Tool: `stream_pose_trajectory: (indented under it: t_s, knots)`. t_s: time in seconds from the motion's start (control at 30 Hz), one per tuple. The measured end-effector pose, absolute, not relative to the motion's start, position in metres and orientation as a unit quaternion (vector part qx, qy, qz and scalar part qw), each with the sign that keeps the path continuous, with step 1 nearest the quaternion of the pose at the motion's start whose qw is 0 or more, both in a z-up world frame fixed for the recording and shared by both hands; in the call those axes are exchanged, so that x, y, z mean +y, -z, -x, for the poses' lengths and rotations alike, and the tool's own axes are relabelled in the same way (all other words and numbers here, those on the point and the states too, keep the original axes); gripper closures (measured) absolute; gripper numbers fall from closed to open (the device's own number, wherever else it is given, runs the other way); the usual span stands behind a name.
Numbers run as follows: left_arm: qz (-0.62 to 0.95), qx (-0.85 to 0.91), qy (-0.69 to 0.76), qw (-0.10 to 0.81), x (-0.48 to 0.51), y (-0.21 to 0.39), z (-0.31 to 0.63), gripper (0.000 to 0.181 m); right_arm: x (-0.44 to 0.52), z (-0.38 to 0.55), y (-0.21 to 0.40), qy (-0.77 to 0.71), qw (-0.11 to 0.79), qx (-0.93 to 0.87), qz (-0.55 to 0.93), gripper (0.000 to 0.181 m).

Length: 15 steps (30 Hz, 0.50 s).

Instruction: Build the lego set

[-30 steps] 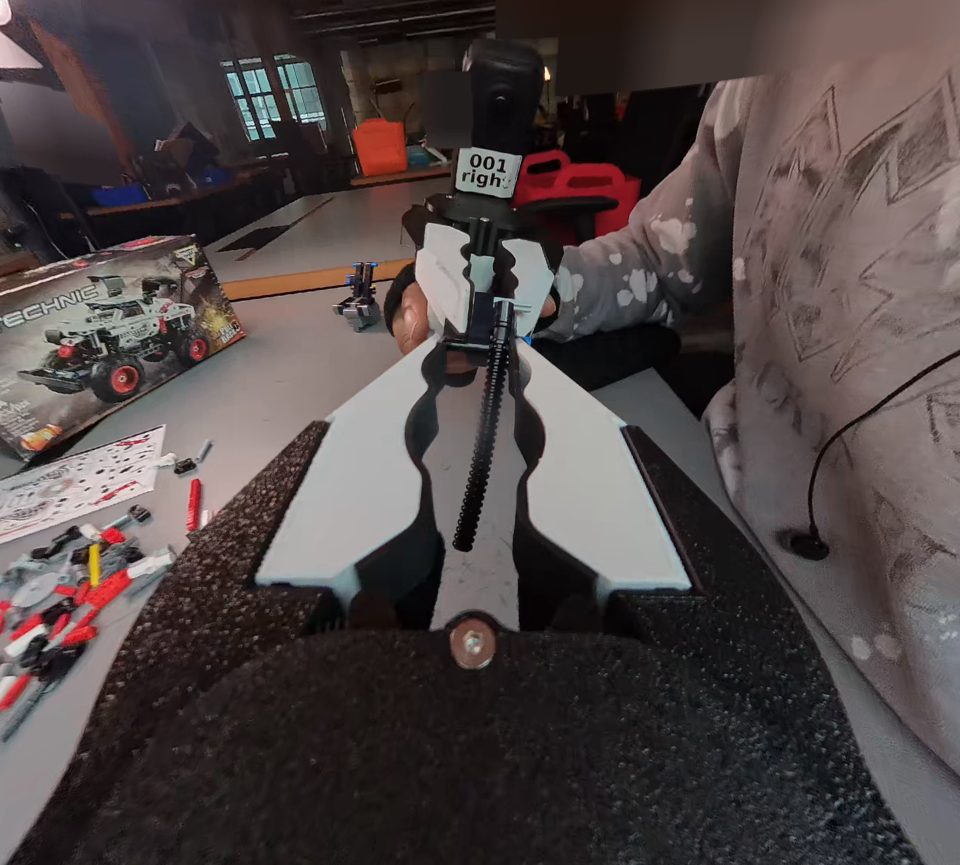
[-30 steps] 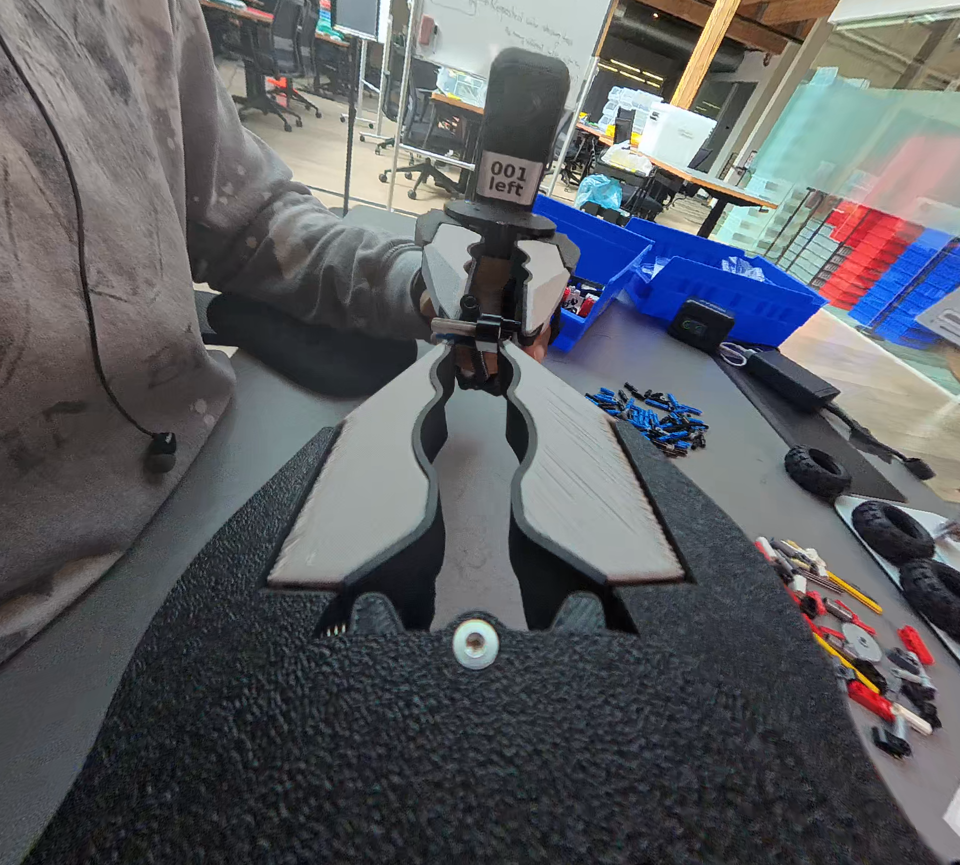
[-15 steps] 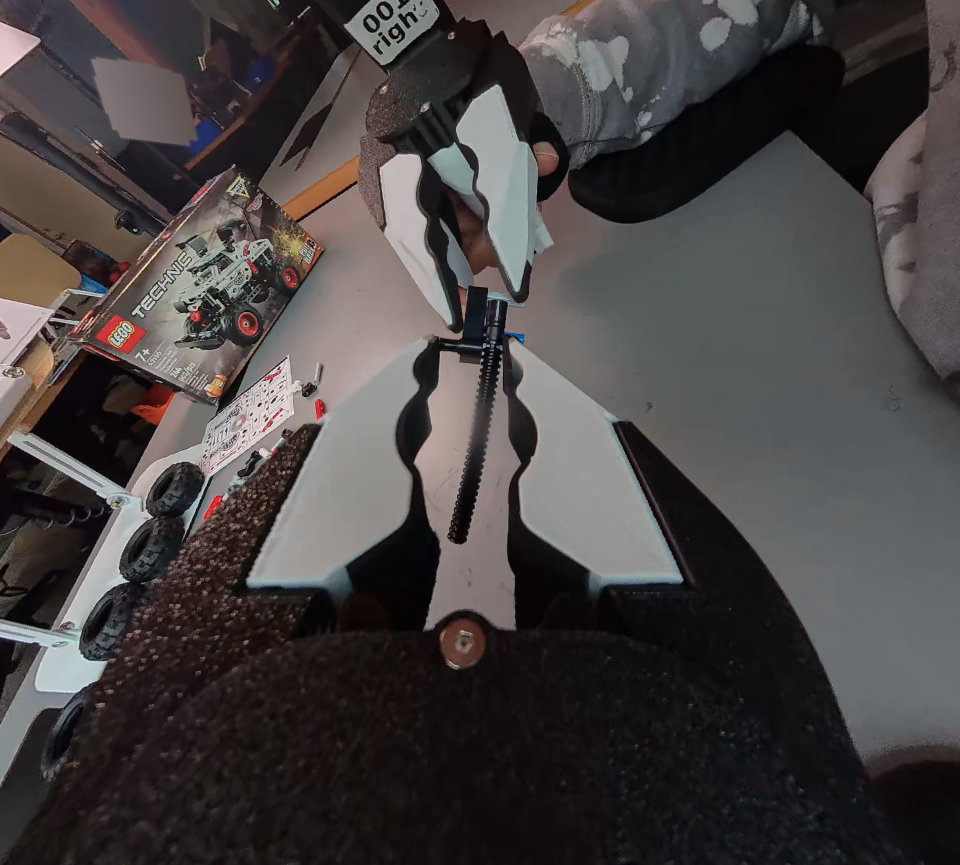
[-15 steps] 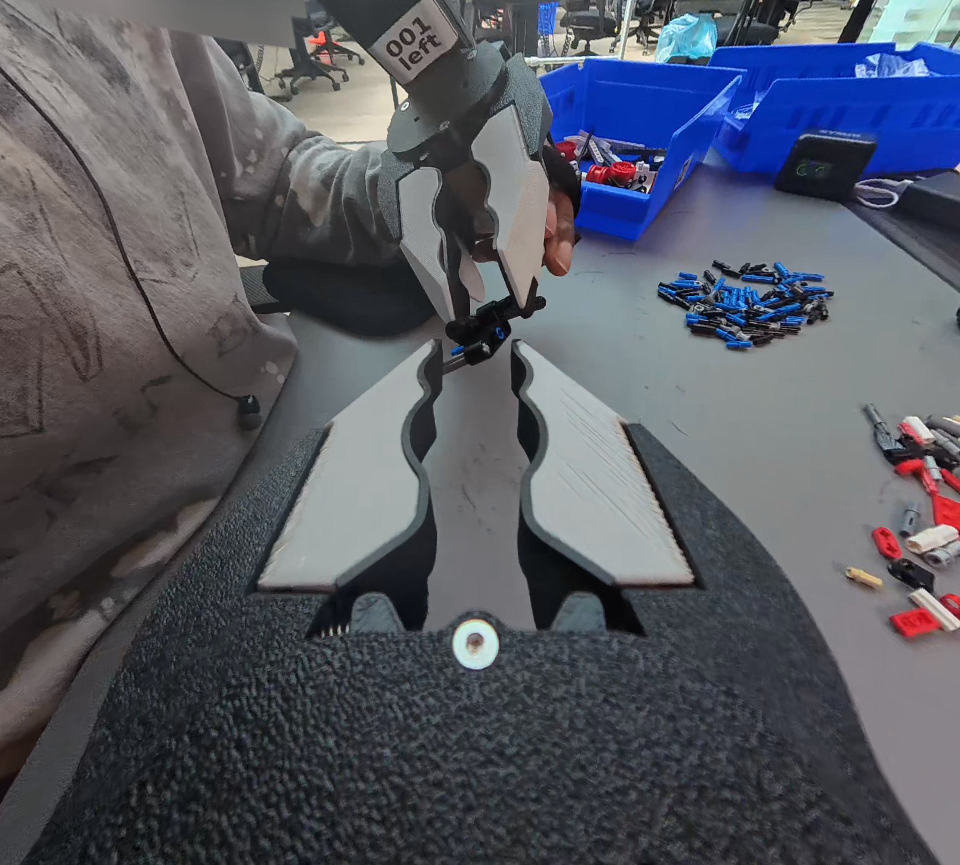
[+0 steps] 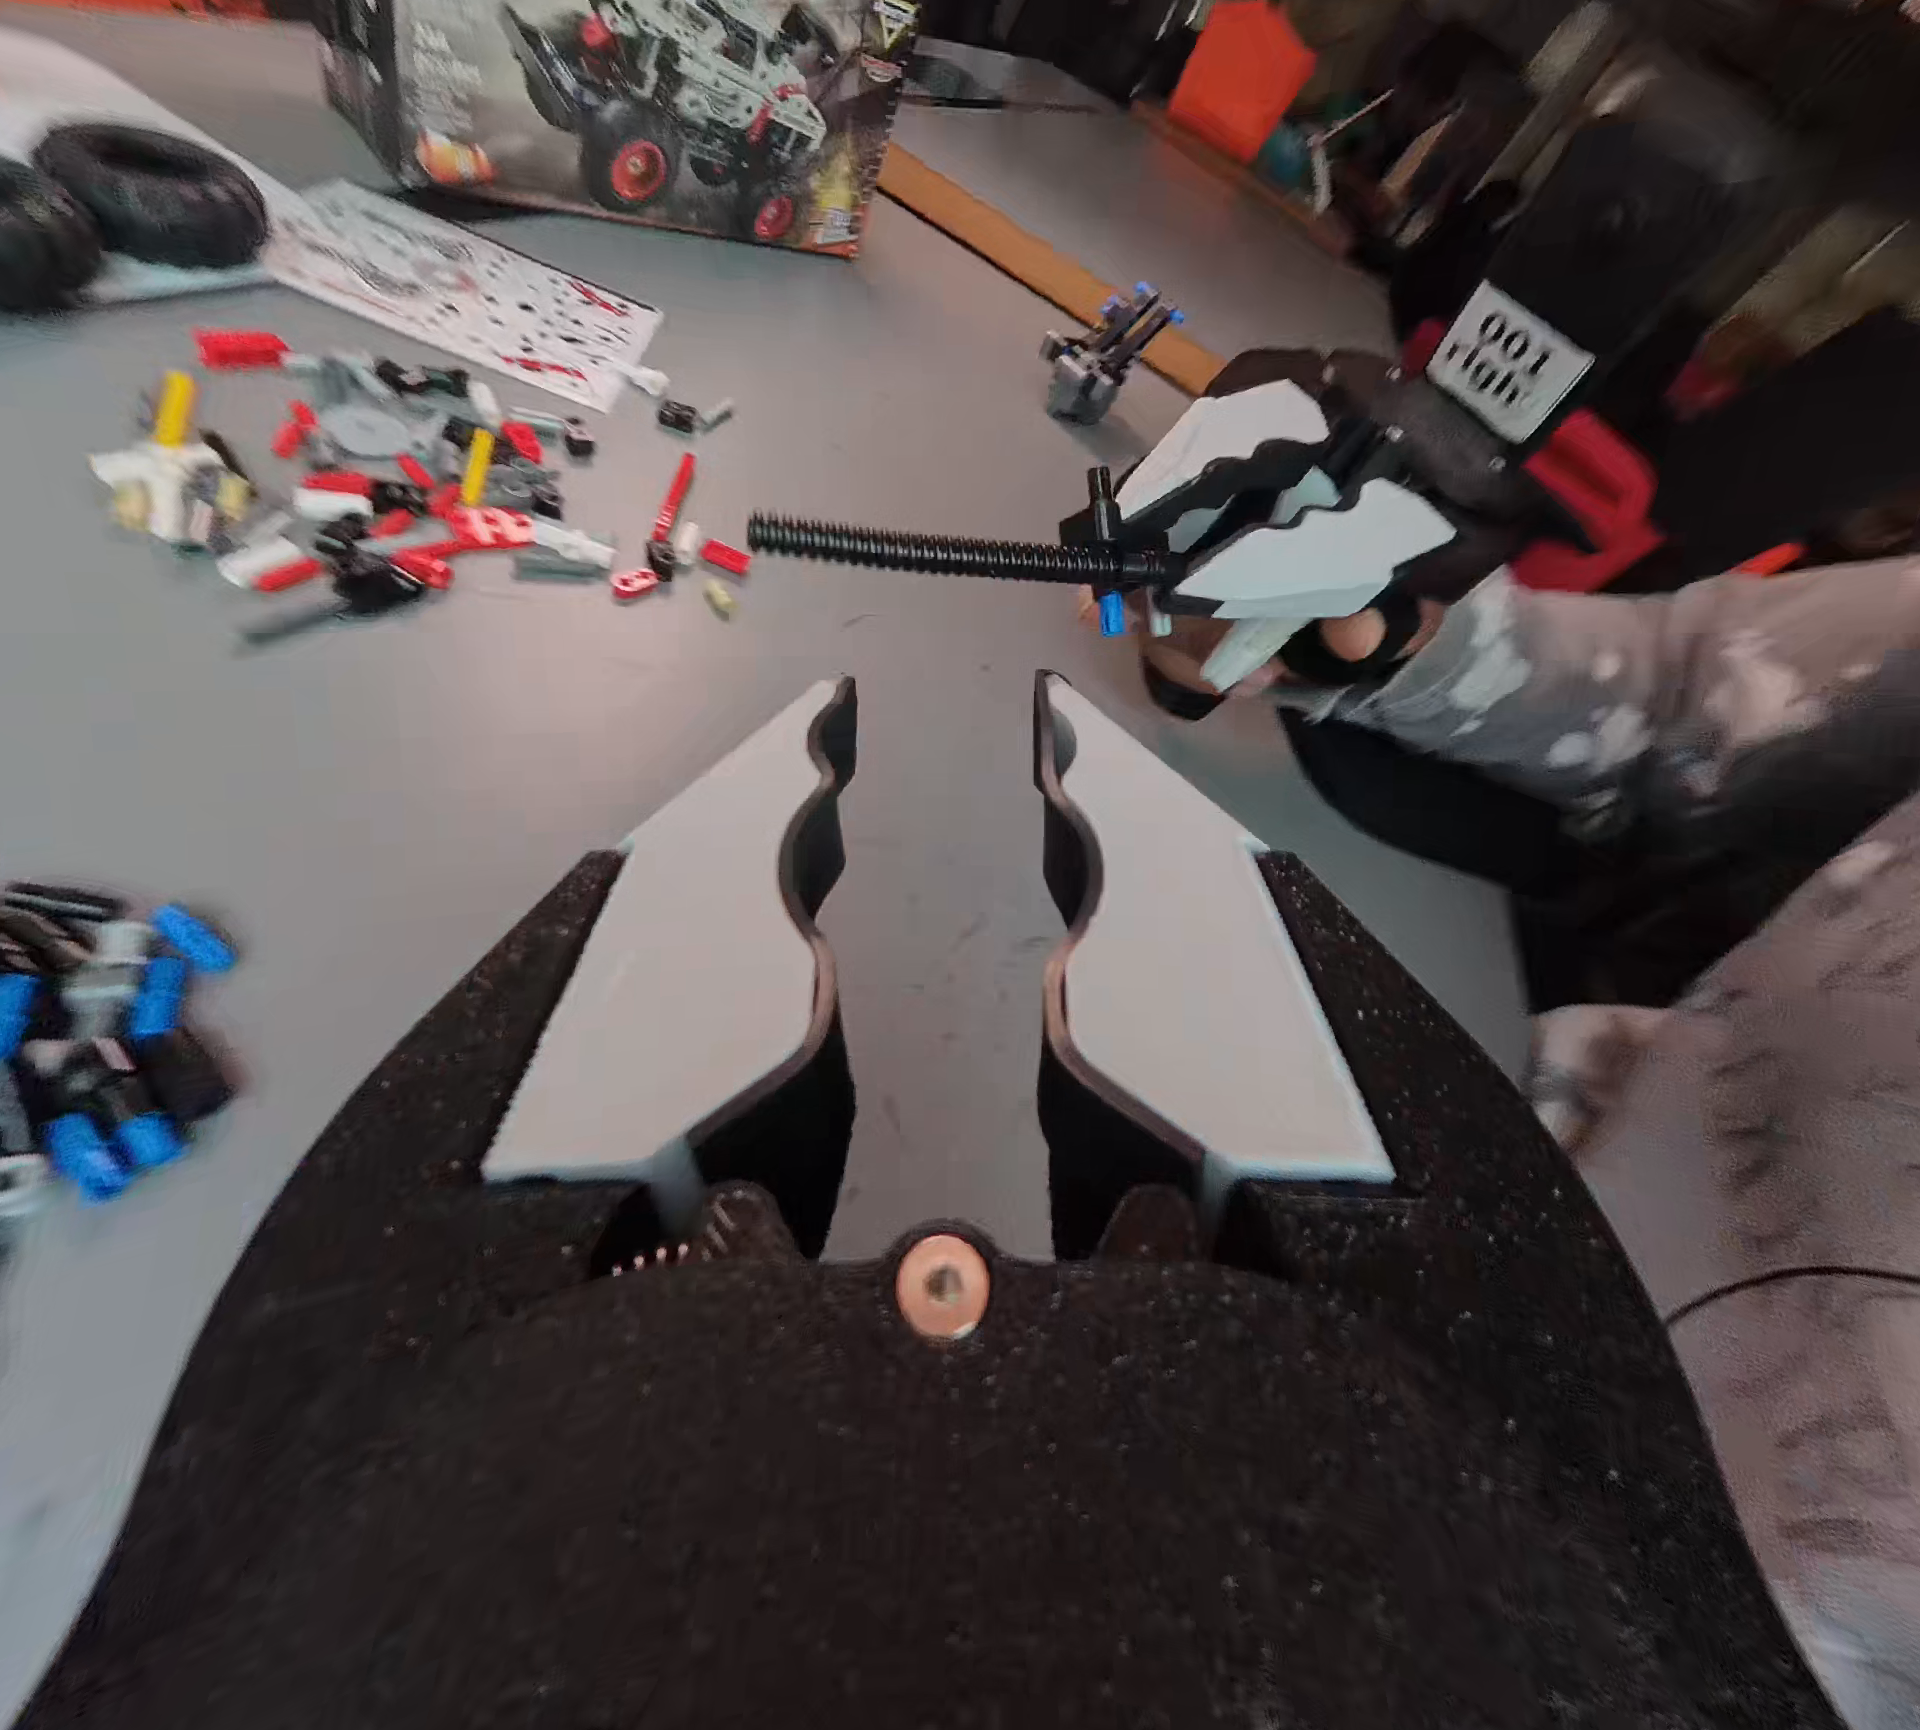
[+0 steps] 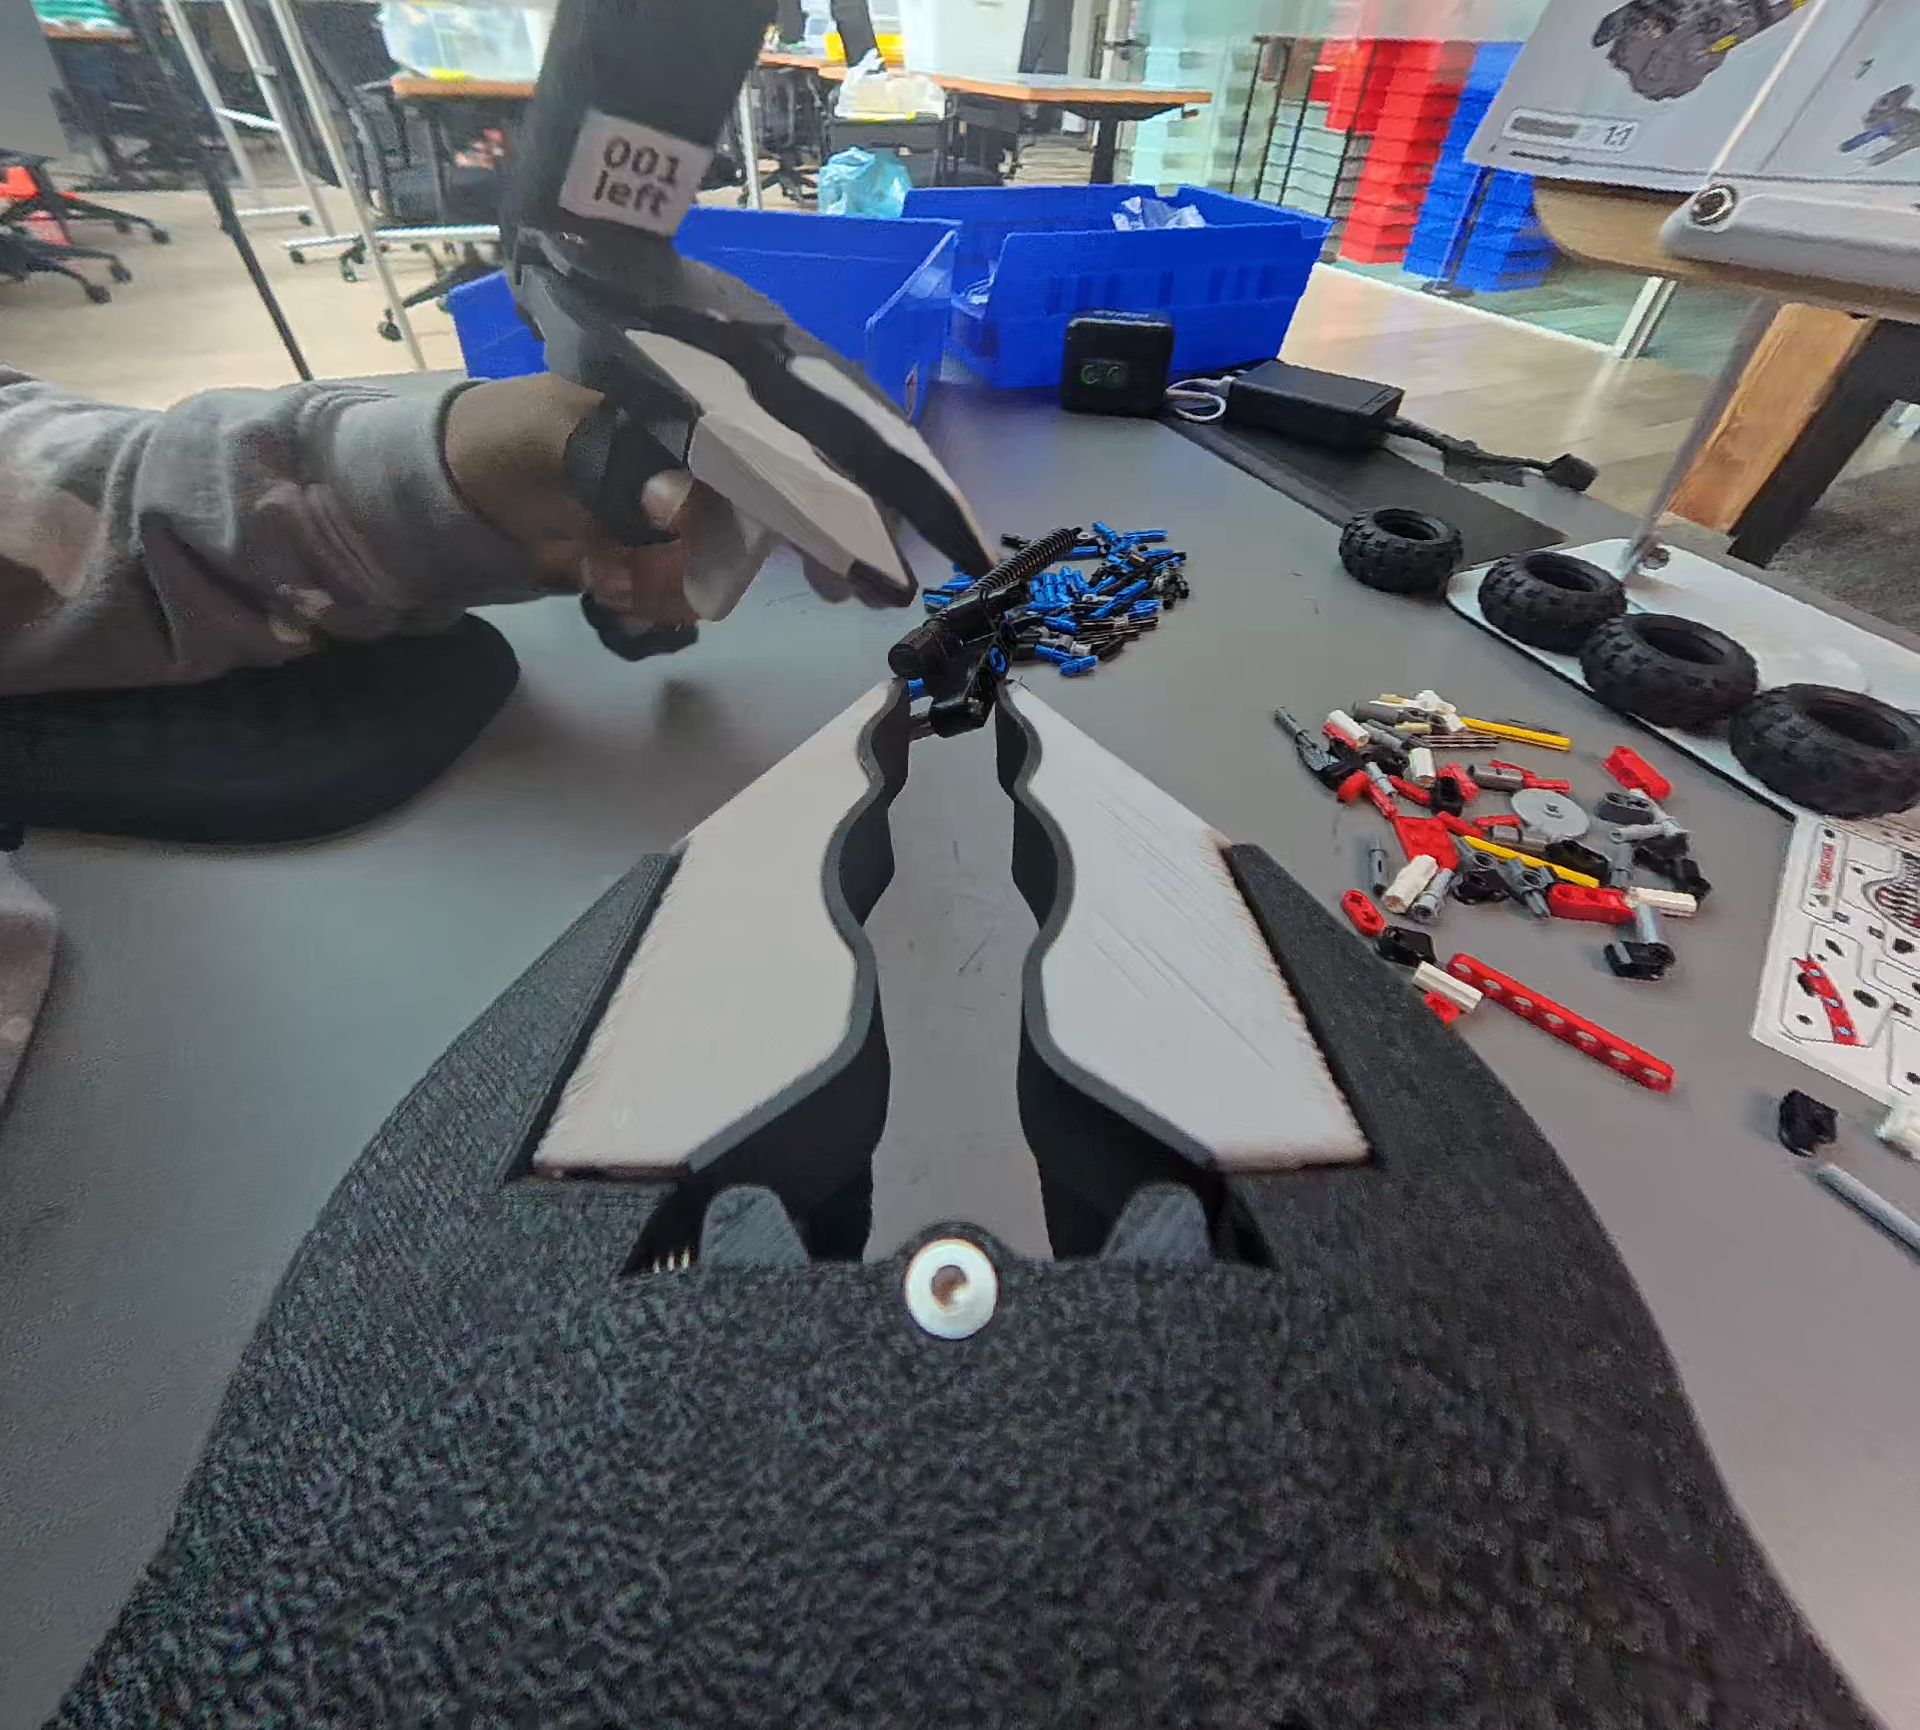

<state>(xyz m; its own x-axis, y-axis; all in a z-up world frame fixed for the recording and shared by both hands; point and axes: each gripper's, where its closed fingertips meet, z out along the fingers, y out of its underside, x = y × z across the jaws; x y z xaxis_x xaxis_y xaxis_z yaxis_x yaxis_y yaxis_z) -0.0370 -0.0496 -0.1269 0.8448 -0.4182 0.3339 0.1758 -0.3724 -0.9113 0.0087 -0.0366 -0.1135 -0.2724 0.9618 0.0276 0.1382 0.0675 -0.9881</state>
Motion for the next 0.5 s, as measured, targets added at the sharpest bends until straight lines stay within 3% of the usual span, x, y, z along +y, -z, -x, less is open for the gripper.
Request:
stream_pose_trajectory:
  t_s: [0.13, 0.3, 0.4, 0.5]
  knots:
    - [0.665, -0.042, 0.540, 0.514, -0.052, 0.098, 0.018, 0.146, -0.037, -0.003, 0.096, -0.511, 0.464, -0.573, 0.442, 0.165]
    - [0.631, -0.046, 0.564, 0.530, -0.051, 0.088, 0.007, 0.158, -0.059, 0.000, 0.091, -0.499, 0.499, -0.586, 0.397, 0.165]
    - [0.608, -0.029, 0.577, 0.545, -0.058, 0.076, 0.007, 0.164, -0.067, -0.002, 0.092, -0.565, 0.427, -0.576, 0.408, 0.166]
    - [0.603, -0.022, 0.580, 0.548, -0.061, 0.072, 0.006, 0.171, -0.067, -0.006, 0.087, -0.684, 0.272, -0.507, 0.448, 0.168]
